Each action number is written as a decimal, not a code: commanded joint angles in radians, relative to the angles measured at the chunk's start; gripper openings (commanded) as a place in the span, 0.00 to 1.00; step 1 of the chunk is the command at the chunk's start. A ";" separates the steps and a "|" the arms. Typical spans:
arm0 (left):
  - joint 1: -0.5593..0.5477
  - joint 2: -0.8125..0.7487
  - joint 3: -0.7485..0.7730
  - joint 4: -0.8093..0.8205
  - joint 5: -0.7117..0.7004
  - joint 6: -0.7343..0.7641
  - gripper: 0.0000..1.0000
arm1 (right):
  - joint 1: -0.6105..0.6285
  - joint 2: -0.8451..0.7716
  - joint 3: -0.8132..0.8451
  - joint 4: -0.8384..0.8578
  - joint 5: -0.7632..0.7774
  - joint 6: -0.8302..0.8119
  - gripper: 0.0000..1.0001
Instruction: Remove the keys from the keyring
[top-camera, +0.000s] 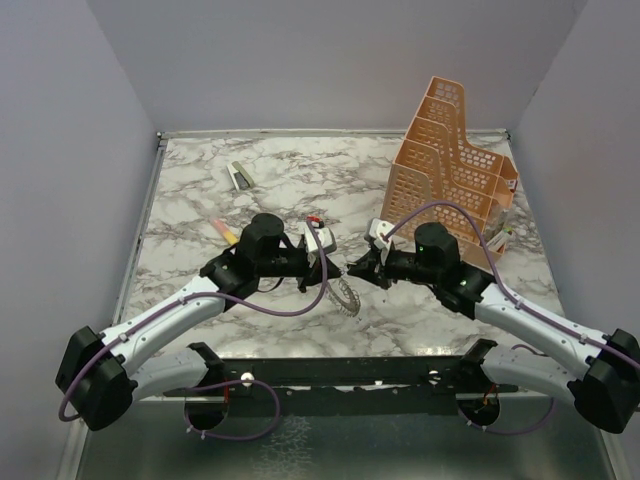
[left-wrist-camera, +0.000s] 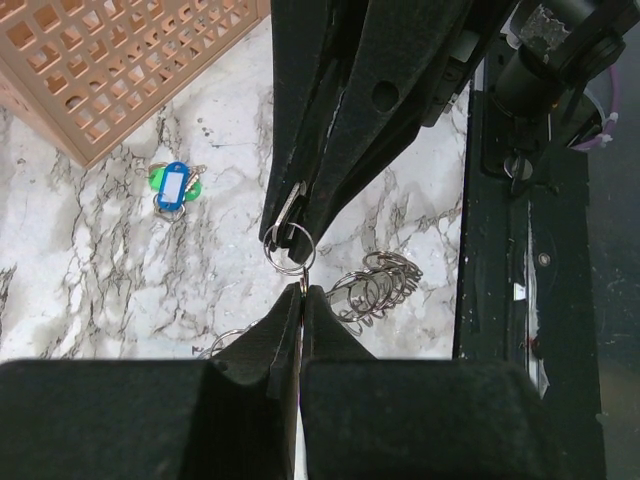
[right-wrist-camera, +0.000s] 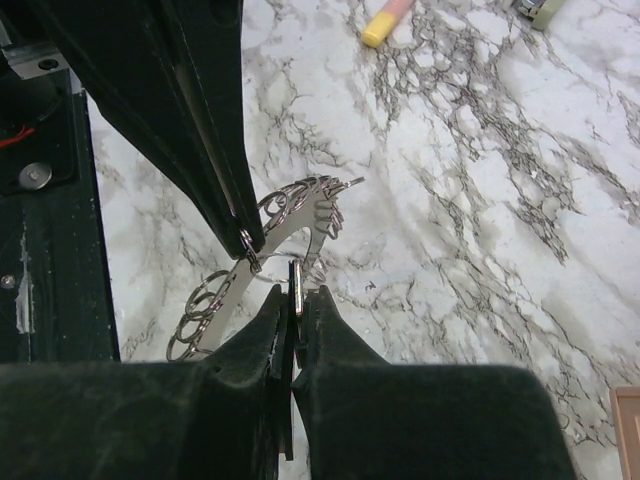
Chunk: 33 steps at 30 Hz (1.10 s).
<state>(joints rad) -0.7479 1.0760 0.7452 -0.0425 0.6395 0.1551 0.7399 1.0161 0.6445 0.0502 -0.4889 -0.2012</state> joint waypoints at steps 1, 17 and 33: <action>-0.003 -0.032 0.004 0.030 0.015 0.005 0.00 | -0.007 0.010 -0.012 -0.002 0.040 0.001 0.00; -0.002 -0.016 -0.002 0.039 -0.024 -0.012 0.17 | -0.001 0.023 0.143 -0.197 -0.061 -0.064 0.00; -0.004 -0.001 0.000 0.038 -0.017 -0.029 0.35 | 0.049 0.072 0.192 -0.241 -0.034 -0.092 0.00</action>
<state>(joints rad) -0.7483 1.0660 0.7448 -0.0231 0.6270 0.1345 0.7750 1.0821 0.7979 -0.1829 -0.5133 -0.2760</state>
